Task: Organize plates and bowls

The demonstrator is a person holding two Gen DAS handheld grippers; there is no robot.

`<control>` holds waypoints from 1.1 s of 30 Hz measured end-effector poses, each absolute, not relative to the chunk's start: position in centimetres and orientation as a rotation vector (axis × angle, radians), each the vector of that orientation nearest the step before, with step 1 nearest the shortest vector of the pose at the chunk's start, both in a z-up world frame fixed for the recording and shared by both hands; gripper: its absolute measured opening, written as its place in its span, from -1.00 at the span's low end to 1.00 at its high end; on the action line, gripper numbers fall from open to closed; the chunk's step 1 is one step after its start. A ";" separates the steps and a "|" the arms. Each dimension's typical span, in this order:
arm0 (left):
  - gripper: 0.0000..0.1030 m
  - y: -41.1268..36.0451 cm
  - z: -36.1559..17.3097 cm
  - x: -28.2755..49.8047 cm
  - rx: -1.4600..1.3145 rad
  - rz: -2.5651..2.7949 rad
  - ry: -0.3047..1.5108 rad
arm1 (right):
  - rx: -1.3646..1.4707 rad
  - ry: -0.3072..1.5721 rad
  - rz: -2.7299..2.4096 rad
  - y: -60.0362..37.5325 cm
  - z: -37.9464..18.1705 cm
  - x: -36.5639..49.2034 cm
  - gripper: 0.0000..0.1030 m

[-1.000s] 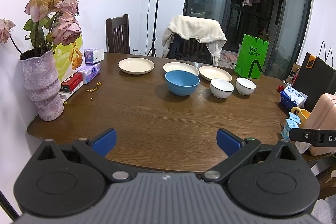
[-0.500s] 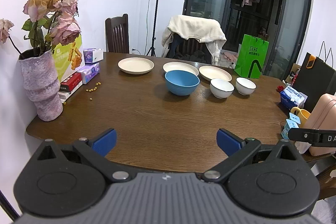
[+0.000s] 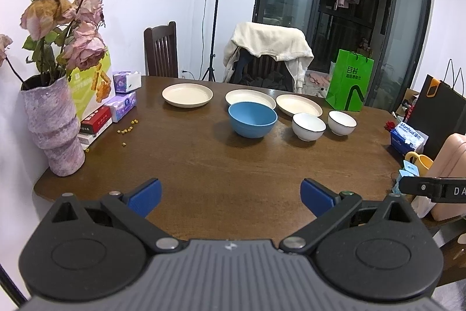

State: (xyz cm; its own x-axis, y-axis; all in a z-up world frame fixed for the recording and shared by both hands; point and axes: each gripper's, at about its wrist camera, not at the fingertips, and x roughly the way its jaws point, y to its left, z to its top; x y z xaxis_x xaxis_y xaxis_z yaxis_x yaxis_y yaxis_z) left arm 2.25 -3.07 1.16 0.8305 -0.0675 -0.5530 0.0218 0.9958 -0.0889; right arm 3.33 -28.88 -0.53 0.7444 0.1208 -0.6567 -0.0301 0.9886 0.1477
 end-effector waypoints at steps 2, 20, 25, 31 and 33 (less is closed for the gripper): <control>1.00 -2.7 1.4 3.0 -0.080 -0.050 0.590 | 0.133 0.724 0.082 -28.8 -0.5 3.7 1.00; 1.00 -2.3 1.7 10.2 -0.089 -0.061 0.611 | 0.129 0.739 0.072 -28.7 -0.3 9.9 1.00; 1.00 -2.0 1.8 12.4 -0.092 -0.058 0.614 | 0.127 0.749 0.073 -28.5 -0.8 11.9 1.00; 1.00 -1.7 1.7 15.0 -0.094 -0.056 0.615 | 0.126 0.759 0.072 -28.0 -1.0 14.6 1.00; 1.00 -1.6 1.6 15.6 -0.094 -0.053 0.615 | 0.126 0.761 0.075 -27.9 -1.1 15.6 1.00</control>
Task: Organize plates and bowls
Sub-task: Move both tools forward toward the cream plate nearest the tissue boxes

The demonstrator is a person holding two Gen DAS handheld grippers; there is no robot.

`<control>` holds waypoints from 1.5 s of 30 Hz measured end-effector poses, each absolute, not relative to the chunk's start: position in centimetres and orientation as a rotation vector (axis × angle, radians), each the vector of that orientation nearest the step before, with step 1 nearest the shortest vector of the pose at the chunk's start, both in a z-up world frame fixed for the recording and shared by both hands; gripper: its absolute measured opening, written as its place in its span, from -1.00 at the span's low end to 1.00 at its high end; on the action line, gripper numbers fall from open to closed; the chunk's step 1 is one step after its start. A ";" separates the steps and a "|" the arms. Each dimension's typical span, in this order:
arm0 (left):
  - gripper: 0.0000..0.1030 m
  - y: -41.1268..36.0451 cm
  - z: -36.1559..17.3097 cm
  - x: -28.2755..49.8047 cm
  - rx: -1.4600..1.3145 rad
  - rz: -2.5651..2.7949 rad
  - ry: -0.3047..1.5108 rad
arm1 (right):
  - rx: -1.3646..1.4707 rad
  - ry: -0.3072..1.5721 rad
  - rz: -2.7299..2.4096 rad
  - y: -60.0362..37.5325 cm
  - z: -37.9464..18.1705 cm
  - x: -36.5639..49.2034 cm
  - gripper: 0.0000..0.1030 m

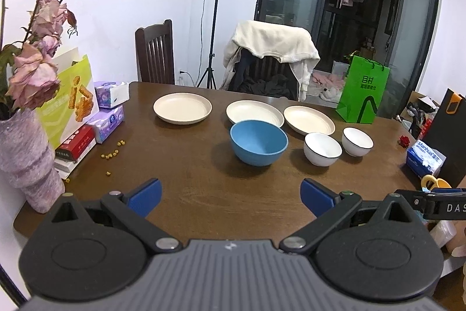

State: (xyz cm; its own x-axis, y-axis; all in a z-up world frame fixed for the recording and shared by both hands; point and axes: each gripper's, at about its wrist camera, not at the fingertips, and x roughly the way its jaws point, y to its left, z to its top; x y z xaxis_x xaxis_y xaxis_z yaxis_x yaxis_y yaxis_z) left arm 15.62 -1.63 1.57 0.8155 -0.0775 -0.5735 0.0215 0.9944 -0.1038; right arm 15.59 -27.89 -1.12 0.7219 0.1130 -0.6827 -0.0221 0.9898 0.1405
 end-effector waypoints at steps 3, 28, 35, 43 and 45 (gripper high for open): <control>1.00 -1.3 1.5 17.0 -0.094 -0.050 0.619 | 0.129 0.764 0.082 -27.6 -1.2 17.2 1.00; 1.00 3.5 -0.1 30.3 -0.136 0.009 0.666 | 0.096 0.818 0.164 -21.3 -2.7 32.4 1.00; 1.00 3.9 0.5 31.6 -0.139 0.041 0.660 | 0.095 0.821 0.170 -20.3 -2.4 34.6 1.00; 1.00 3.2 0.8 31.9 -0.155 0.122 0.660 | 0.066 0.821 0.217 -20.2 -2.0 36.3 1.00; 1.00 3.1 1.0 31.9 -0.163 0.150 0.652 | 0.055 0.823 0.230 -20.3 -1.9 36.8 1.00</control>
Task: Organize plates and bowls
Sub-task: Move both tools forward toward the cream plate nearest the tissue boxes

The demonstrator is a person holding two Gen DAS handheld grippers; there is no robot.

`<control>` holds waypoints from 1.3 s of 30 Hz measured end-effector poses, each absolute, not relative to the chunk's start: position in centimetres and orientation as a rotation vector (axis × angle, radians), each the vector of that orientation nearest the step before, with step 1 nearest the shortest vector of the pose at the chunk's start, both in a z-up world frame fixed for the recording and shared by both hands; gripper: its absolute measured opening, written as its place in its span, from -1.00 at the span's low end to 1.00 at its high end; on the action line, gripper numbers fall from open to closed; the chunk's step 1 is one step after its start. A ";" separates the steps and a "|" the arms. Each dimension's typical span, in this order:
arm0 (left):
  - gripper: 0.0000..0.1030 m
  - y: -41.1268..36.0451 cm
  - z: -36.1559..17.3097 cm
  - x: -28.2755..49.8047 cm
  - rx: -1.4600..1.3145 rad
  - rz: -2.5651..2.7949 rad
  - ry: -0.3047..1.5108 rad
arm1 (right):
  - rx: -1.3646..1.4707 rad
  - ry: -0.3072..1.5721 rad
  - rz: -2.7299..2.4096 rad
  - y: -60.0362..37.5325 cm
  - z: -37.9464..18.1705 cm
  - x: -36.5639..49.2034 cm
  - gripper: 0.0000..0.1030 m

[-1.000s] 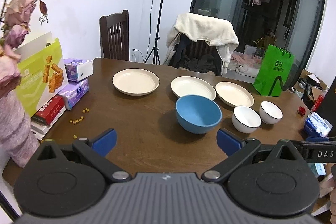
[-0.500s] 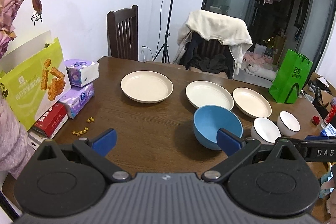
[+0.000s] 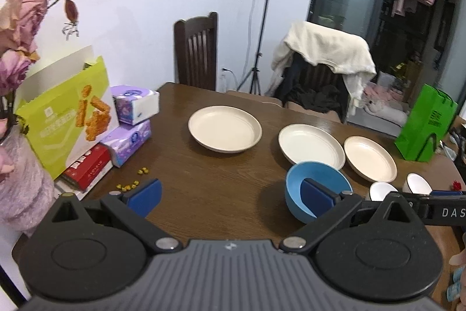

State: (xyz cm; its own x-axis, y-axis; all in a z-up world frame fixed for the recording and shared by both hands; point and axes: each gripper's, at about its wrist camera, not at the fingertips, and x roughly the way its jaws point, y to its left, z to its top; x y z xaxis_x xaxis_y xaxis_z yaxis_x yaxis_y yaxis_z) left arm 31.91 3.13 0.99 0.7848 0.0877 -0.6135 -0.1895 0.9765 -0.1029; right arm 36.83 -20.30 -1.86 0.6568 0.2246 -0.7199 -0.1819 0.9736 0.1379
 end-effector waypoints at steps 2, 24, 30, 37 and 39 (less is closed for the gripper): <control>1.00 3.2 1.1 32.2 -0.164 0.178 0.650 | 0.047 0.827 0.239 -20.4 -1.8 37.4 1.00; 1.00 6.8 -0.2 40.6 -0.220 0.253 0.674 | 0.008 0.889 0.271 -17.8 -3.5 46.9 1.00; 1.00 8.0 -1.5 43.9 -0.234 0.269 0.704 | 0.027 0.923 0.273 -16.4 -4.7 50.6 1.00; 1.00 8.7 -2.3 47.3 -0.225 0.306 0.725 | 0.030 0.949 0.287 -14.7 -5.6 55.1 1.00; 1.00 8.8 -2.4 48.4 -0.224 0.320 0.731 | 0.021 0.954 0.288 -14.1 -5.8 56.3 1.00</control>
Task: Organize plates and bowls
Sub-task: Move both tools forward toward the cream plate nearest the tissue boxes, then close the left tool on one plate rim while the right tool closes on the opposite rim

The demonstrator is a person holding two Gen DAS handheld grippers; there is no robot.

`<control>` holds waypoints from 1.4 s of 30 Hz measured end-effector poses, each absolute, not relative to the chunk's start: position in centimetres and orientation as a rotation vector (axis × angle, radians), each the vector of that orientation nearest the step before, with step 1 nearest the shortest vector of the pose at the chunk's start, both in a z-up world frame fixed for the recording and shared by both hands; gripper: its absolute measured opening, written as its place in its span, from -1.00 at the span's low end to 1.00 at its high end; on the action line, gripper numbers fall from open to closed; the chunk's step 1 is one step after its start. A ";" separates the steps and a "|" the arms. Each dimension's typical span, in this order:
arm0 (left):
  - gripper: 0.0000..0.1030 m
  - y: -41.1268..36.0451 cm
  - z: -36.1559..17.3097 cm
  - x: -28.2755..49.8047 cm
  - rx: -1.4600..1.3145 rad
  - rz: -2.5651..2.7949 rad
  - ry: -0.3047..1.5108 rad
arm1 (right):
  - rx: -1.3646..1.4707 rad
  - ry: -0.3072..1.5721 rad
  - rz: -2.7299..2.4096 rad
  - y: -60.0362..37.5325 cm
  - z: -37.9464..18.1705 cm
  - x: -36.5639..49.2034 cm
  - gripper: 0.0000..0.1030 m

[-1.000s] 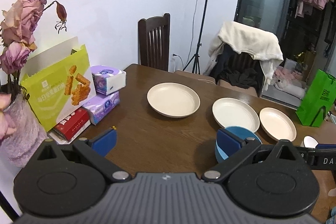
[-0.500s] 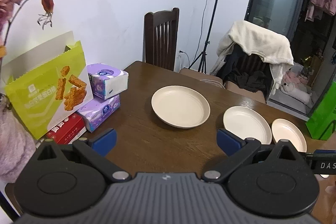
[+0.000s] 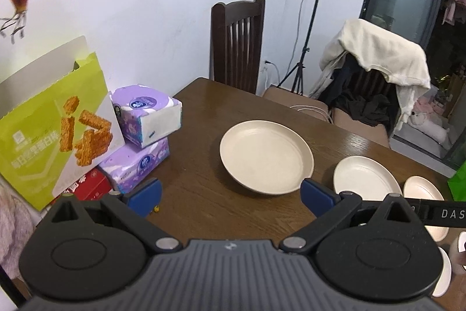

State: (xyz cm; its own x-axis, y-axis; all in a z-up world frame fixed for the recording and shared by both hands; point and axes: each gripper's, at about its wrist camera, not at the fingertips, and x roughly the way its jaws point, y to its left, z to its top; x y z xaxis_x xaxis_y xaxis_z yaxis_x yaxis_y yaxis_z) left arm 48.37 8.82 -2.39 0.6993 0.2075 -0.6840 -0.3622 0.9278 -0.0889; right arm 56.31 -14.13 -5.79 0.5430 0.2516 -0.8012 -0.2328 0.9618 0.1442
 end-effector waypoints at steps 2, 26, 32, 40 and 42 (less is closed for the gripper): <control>1.00 9.1 -2.5 49.4 -0.234 0.324 0.735 | 0.018 0.960 0.290 -13.6 -6.0 57.5 1.00; 1.00 14.6 -7.9 64.2 -0.306 0.478 0.898 | -0.020 1.070 0.372 -6.3 -10.5 72.0 1.00; 1.00 16.4 -9.7 67.4 -0.362 0.483 0.926 | 0.004 1.102 0.364 -4.8 -11.6 76.0 0.92; 0.88 17.5 -13.5 69.9 -0.379 0.473 1.006 | -0.001 1.141 0.392 -3.4 -14.3 78.3 0.67; 0.84 17.7 -14.4 70.2 -0.381 0.478 1.020 | -0.003 1.154 0.400 -3.2 -15.1 78.5 0.58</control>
State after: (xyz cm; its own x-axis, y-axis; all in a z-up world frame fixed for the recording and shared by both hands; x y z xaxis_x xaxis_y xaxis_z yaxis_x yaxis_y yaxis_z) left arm 70.25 17.72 -14.41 0.4366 0.2007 -0.8770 -0.5454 0.8343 -0.0806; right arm 78.49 -3.19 -15.12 0.3420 0.3061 -0.8884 -0.3088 0.9296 0.2014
